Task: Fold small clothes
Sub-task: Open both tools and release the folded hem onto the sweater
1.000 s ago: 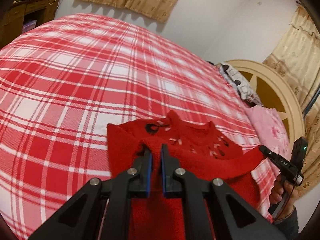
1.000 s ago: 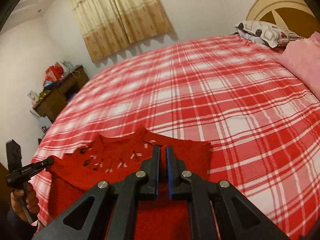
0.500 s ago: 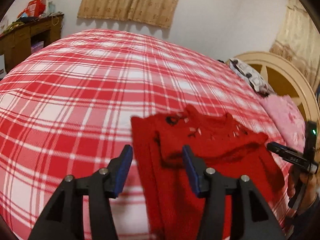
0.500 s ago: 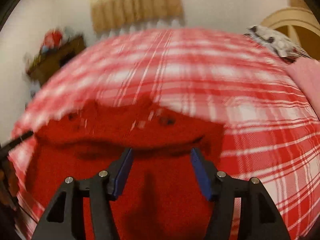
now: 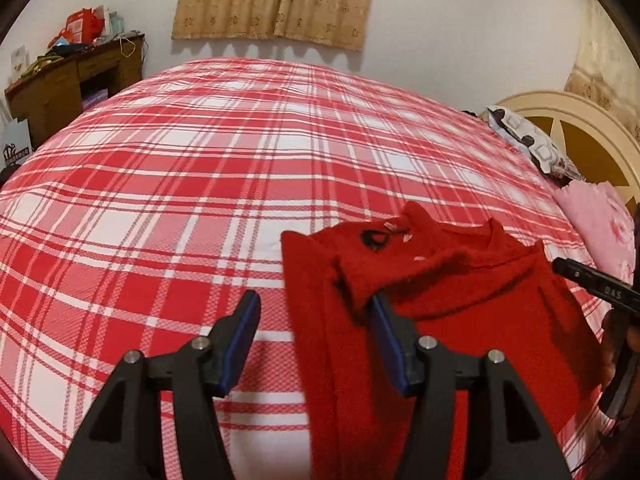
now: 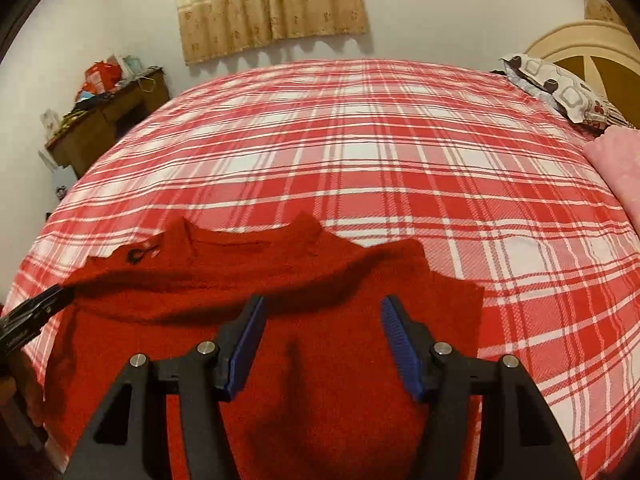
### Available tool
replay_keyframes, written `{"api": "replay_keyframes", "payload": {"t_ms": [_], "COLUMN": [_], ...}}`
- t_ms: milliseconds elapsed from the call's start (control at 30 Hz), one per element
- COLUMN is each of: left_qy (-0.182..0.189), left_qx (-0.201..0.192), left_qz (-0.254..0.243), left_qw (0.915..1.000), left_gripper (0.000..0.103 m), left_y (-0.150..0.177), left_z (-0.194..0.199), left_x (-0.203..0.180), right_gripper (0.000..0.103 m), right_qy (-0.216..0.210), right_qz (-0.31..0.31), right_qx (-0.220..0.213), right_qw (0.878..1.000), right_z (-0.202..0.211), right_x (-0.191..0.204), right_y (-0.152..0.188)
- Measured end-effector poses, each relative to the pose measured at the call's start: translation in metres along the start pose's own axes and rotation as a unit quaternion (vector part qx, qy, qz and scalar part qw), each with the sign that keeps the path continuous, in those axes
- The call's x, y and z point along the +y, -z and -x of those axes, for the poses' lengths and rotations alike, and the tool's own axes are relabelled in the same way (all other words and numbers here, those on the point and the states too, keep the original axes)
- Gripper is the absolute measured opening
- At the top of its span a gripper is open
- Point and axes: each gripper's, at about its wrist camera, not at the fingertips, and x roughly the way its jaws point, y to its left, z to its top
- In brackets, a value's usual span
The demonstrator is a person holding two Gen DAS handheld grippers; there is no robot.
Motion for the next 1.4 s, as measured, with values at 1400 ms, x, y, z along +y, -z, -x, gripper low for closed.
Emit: {"api": "replay_keyframes", "payload": {"t_ms": [1400], "left_qy": [0.027], "left_qx": [0.019], "left_qz": [-0.023], "left_qw": [0.9992], "left_gripper": [0.065], "left_y": [0.081], "left_z": [0.055], "left_x": [-0.017], "right_gripper": [0.038], "right_qy": [-0.008], "right_qz": [-0.044], "right_qx": [0.001], "right_qw": [0.999], "right_z": [0.084], "right_x": [-0.062], "right_y": [0.118]}}
